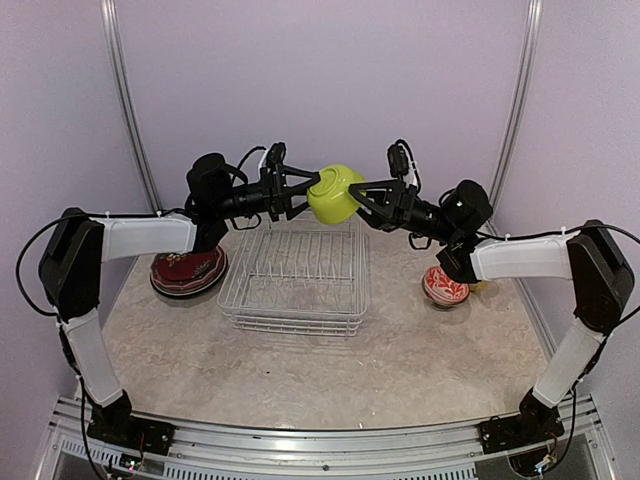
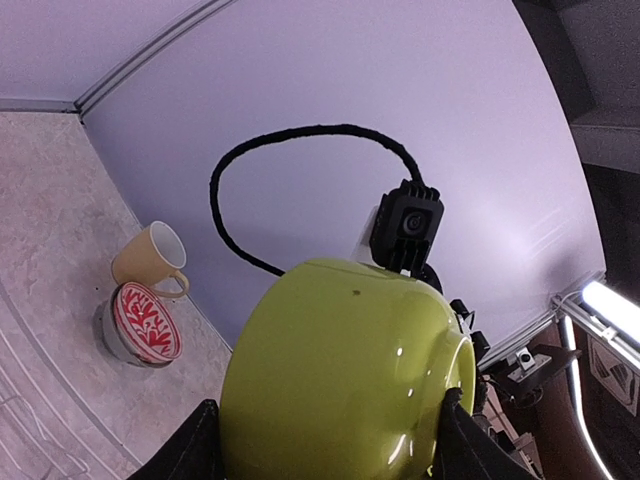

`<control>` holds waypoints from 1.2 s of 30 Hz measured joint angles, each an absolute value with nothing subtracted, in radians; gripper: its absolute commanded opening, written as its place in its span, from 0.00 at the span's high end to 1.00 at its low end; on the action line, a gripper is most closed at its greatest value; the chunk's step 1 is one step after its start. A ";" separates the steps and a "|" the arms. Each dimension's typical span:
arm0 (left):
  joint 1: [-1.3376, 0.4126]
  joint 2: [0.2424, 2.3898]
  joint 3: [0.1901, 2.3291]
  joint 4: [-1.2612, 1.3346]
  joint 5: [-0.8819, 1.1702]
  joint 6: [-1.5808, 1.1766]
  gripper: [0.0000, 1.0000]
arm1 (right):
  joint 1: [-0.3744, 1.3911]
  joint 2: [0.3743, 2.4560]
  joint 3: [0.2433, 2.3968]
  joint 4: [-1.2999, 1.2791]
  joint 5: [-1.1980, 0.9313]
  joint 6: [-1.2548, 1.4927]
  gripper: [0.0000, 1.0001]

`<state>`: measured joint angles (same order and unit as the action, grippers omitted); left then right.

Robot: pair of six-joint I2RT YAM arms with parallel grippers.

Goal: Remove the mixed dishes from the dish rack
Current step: Pass from the left arm to the right, then place the bowl in the bowl.

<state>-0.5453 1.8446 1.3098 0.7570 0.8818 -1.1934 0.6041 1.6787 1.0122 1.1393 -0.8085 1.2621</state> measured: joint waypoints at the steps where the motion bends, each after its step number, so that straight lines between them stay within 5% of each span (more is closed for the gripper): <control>1: -0.550 1.849 1.309 0.764 0.884 -1.200 0.64 | 0.607 1.684 1.016 1.159 -0.808 1.273 0.60; 9: -0.569 1.858 1.298 0.854 0.898 -1.227 0.59 | 0.610 1.687 1.017 1.226 -0.811 1.341 0.95; 13: -0.571 1.857 1.294 0.898 0.914 -1.234 0.43 | 0.621 1.685 1.016 1.262 -0.809 1.338 1.00; 19: -0.570 1.849 1.254 0.864 0.904 -1.198 0.02 | 0.624 1.674 1.011 1.224 -0.813 1.299 1.00; 28: -0.514 1.792 1.166 0.643 0.845 -1.063 0.01 | 0.622 1.572 0.983 1.043 -0.797 1.148 1.00; 36: -0.510 1.635 1.166 0.385 0.740 -0.830 0.01 | 0.622 1.386 0.984 0.408 -0.569 0.761 1.00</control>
<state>-0.5102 1.6348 1.1664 0.3847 0.7403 -0.8303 0.6216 1.3861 0.9844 0.4080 -0.5690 0.7609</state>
